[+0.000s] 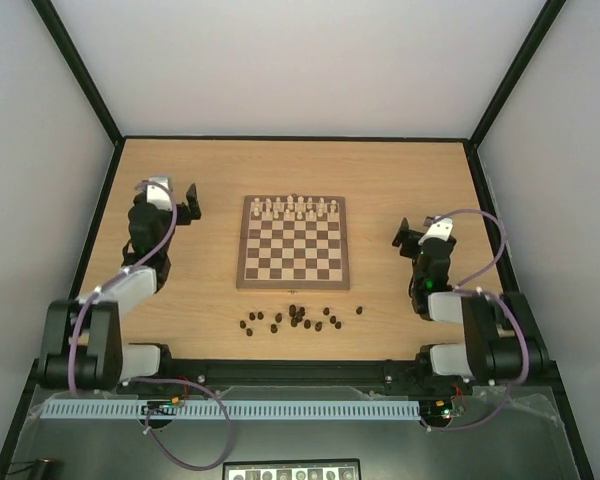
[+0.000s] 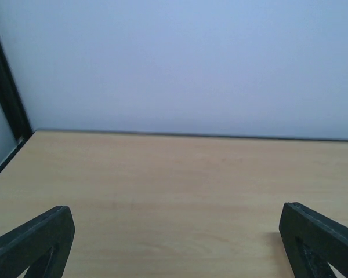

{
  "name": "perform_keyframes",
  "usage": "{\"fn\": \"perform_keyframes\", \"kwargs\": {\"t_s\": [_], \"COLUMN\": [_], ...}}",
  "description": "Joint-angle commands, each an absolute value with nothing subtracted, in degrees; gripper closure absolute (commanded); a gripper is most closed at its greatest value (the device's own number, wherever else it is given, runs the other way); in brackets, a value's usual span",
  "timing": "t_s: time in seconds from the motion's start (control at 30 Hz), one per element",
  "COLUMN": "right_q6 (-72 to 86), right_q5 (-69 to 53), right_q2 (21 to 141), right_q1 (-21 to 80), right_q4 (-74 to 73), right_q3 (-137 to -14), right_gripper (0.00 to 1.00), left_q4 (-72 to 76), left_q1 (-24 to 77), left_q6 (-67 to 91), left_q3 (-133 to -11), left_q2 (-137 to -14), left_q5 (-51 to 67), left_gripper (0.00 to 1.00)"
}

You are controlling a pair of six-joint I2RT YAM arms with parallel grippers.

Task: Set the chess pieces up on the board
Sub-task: Pick up the chess piece at the center of the board.

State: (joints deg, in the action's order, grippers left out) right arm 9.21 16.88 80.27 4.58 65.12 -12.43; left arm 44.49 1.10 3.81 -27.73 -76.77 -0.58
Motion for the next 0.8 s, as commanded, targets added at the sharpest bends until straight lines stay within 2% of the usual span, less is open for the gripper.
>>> {"fn": "perform_keyframes", "kwargs": {"t_s": [0.0, 0.27, 0.43, 0.53, 0.63, 0.77], "right_q6": [15.3, 28.0, 28.0, 28.3, 35.6, 33.7], "right_q5": [19.4, -4.9, -21.7, -32.5, -26.8, -30.8], "right_q2": [67.4, 52.0, 48.1, 45.2, 41.4, 41.2], "right_q1": [4.4, 4.5, 4.5, 4.5, 4.5, 4.4], "right_q4": [51.2, 20.4, -0.3, -1.6, -7.6, -12.8], "right_q3": [-16.1, -30.8, -39.4, -37.8, -35.6, -36.0], "right_gripper": [0.01, 0.01, 0.02, 0.01, 0.01, 0.02], "left_q4": [33.0, 17.1, 2.0, -6.0, -6.9, -7.0], "left_q1": [3.7, 14.8, 17.2, 17.2, 17.2, 17.2], "left_q6": [7.4, 10.5, 26.5, 31.1, 33.7, 32.5], "left_q3": [-28.3, -30.0, -33.4, -36.7, -36.6, -35.6], "left_q2": [-67.7, -47.5, -36.1, -31.9, -28.9, -26.5], "left_q5": [6.3, 4.5, -3.2, -0.6, 6.9, 14.4], "left_gripper": [0.0, 0.0, 0.01, 0.0, 0.01, 0.01]}}
